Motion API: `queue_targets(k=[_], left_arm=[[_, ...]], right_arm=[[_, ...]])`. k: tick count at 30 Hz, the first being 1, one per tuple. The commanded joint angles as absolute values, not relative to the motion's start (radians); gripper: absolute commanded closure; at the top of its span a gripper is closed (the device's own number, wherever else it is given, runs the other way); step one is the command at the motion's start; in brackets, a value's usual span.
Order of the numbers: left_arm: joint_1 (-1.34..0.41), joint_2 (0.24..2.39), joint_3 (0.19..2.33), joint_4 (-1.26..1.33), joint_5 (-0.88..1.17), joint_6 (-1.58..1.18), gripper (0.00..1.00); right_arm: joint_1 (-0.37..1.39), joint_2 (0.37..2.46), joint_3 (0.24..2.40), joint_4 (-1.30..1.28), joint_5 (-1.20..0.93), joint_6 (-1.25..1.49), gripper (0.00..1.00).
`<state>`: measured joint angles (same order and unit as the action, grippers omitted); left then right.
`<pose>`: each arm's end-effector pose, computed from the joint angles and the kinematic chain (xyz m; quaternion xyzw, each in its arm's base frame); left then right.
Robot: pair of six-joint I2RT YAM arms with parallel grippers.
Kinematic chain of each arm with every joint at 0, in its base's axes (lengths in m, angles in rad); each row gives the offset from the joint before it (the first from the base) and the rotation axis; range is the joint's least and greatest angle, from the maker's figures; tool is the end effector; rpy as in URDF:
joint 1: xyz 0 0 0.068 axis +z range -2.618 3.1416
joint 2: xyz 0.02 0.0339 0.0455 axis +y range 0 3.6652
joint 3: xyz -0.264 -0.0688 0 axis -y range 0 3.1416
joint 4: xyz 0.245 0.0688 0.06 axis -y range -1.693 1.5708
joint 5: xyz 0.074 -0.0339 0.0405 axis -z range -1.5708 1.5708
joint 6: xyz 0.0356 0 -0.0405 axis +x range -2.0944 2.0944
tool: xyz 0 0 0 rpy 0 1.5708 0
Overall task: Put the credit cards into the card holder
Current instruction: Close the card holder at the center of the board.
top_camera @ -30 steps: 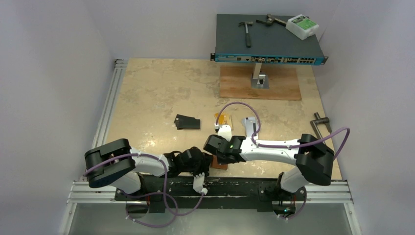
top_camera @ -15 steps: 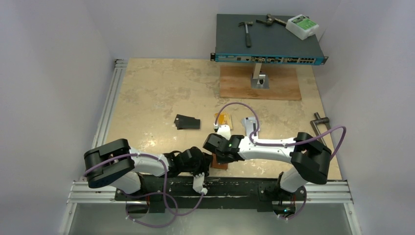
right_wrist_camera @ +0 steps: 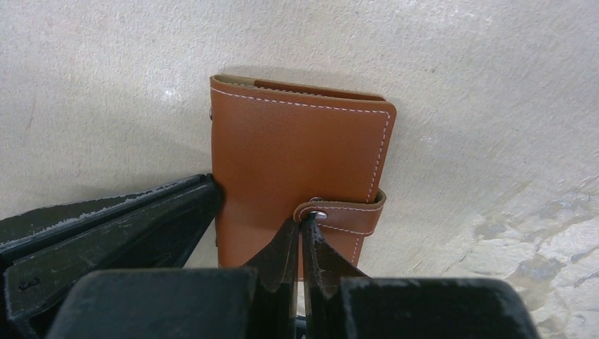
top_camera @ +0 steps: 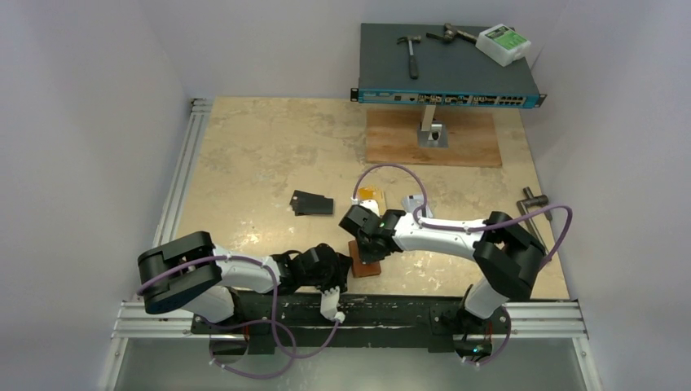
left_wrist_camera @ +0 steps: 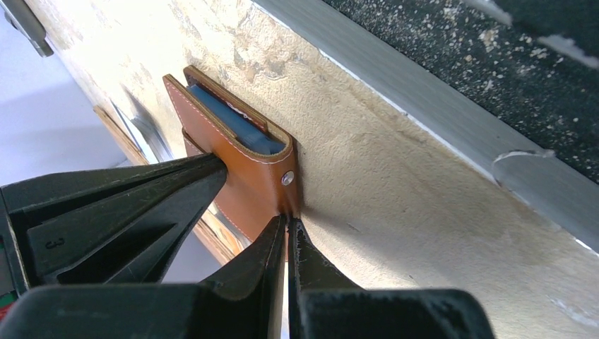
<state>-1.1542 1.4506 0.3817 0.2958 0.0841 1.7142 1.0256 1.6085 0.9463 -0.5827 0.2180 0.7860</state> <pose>0.0932 -0.2181 0.1132 0.9143 0.1092 0.0700 0.3836 0.1595 0.2481 0.1710 -0.0997 0.9760 0.0607 0.1840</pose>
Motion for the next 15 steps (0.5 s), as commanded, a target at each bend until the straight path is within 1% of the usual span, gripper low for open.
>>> queue_targets(k=[1, 14, 15], left_arm=[[-1.160, 1.455, 0.382, 0.191, 0.123, 1.729, 0.97], [-1.160, 1.441, 0.383, 0.205, 0.124, 1.740, 0.97], [-1.159, 1.438, 0.383, 0.206, 0.123, 1.741, 0.97]], right_arm=[[1.005, 1.688, 0.957, -0.546, 0.169, 0.720, 1.00], [0.949, 1.705, 0.973, -0.566, 0.137, 0.666, 1.00], [0.949, 1.702, 0.973, -0.560, 0.127, 0.666, 0.97]])
